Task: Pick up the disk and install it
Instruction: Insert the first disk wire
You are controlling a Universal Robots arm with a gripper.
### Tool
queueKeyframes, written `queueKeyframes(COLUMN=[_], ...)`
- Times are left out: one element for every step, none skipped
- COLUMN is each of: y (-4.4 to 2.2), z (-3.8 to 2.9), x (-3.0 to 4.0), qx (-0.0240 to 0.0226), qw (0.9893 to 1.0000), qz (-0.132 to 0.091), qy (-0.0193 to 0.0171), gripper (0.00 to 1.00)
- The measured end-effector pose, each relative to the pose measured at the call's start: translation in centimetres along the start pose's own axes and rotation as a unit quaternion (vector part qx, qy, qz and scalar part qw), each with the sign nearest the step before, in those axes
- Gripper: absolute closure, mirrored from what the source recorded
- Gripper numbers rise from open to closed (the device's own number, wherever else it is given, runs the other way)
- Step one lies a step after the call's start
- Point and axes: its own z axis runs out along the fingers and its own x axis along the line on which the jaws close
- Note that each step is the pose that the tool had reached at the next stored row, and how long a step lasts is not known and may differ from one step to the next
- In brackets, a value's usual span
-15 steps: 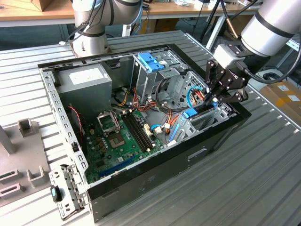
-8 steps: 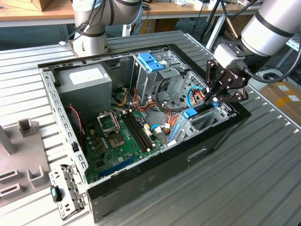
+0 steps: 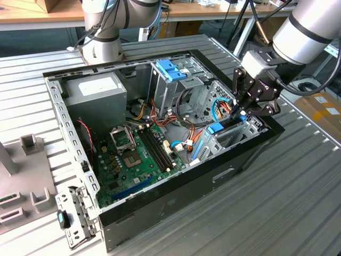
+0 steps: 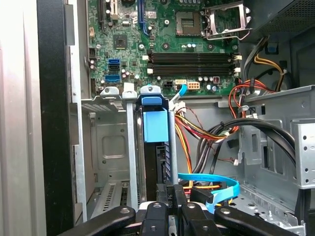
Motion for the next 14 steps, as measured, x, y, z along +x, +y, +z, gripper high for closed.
queueKeyframes(y=[0.0, -0.01, -0.01, -0.01, -0.02, -0.02, -0.02, -0.02, -0.02, -0.03, -0.03, -0.03, -0.03, -0.03], z=[0.05, 0.09, 0.12, 0.19, 0.23, 0.27, 0.32, 0.35, 0.39, 0.42, 0.45, 0.48, 0.5, 0.52], x=[0.02, 0.05, 0.08, 0.11, 0.13, 0.14, 0.16, 0.17, 0.19, 0.2, 0.21, 0.22, 0.22, 0.23], qx=[0.0, 0.0, 0.0, 0.0, 0.0, 0.0, 0.0, 0.0, 0.0, 0.0, 0.0, 0.0, -0.0001, 0.0], qw=[1.0, 1.0, 1.0, 1.0, 1.0, 1.0, 1.0, 1.0, 1.0, 1.0, 1.0, 1.0, 1.0, 1.0], qz=[0.0, 0.0, 0.0, 0.0, 0.0, 0.0, 0.0, 0.0, 0.0, 0.0, 0.0, 0.0, 0.0, 0.0], qy=[-0.0001, -0.0003, -0.0003, -0.0004, -0.0005, -0.0005, -0.0006, -0.0006, -0.0005, -0.0006, -0.0006, -0.0006, -0.0006, -0.0005], gripper=[0.83, 0.83, 0.83, 0.83, 0.83, 0.83, 0.83, 0.83, 0.83, 0.83, 0.83, 0.83, 0.83, 0.83])
